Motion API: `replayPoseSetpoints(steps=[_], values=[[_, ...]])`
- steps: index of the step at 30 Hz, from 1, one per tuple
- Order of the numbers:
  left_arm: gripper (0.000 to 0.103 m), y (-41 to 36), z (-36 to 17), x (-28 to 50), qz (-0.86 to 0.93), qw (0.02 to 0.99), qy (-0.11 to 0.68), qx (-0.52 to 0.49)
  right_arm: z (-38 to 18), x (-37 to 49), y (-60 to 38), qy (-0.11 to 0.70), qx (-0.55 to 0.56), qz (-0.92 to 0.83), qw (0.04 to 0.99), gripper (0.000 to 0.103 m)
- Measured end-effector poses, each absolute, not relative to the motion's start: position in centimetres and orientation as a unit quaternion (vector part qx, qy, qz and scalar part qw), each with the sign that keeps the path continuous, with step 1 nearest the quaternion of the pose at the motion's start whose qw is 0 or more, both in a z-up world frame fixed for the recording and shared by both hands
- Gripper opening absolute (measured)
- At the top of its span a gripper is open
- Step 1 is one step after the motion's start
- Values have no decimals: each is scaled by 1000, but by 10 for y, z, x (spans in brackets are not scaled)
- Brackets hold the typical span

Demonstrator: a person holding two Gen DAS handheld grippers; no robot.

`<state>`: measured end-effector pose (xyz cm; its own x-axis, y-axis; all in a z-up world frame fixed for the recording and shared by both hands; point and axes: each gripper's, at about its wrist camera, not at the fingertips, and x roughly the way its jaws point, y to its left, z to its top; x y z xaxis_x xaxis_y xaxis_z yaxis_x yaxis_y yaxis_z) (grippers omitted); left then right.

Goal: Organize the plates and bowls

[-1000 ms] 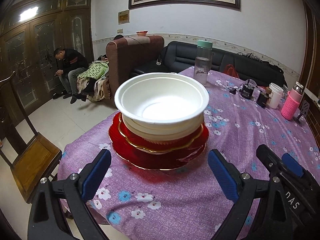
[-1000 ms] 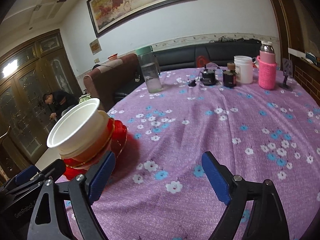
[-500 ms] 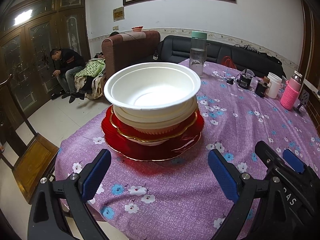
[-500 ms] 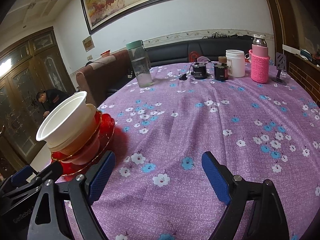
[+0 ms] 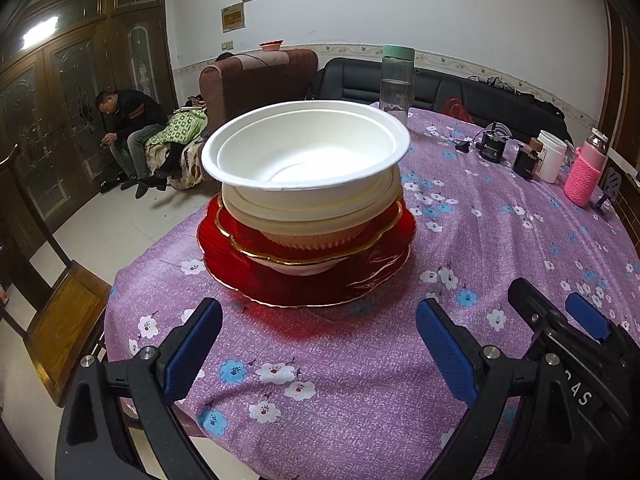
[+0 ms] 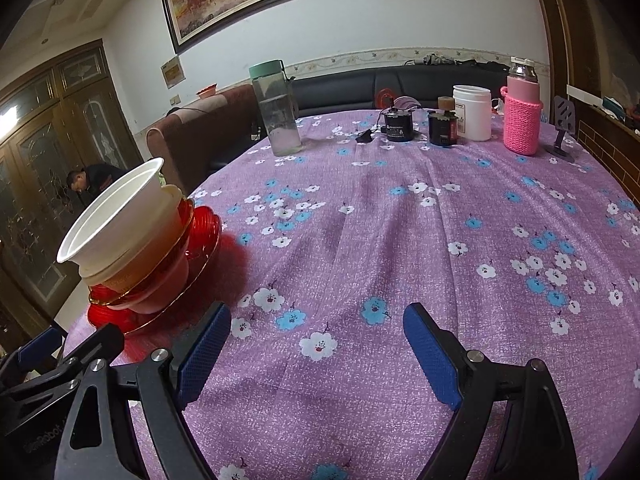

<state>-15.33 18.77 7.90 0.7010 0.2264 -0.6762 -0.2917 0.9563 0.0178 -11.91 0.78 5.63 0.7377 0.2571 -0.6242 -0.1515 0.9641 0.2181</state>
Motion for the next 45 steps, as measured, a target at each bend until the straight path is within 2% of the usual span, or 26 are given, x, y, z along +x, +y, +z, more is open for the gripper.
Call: replayPoseSetpoints(steps=[24,29,32,34,37,40,45], values=[[97,224,51,-148,151,910,379,-79,46,-112,43,369,31,111,922,91],[97,238,62,-162,168,925,330,-89,55,-110,57,362,23,124,924,91],[97,244,79,-177,186,942,267,-87,61,-111,72,354,14,140,925,91],[103,246,91,-186,194,951,227,-83,63,-113,83,349,6,147,926,92],[103,251,107,-191,190,960,188,-84,62,-118,98,347,-8,162,924,92],[103,256,114,-191,192,961,177,-85,60,-120,108,352,-13,175,920,92],[103,264,110,-177,161,957,221,-99,60,-123,117,359,-9,190,914,92]])
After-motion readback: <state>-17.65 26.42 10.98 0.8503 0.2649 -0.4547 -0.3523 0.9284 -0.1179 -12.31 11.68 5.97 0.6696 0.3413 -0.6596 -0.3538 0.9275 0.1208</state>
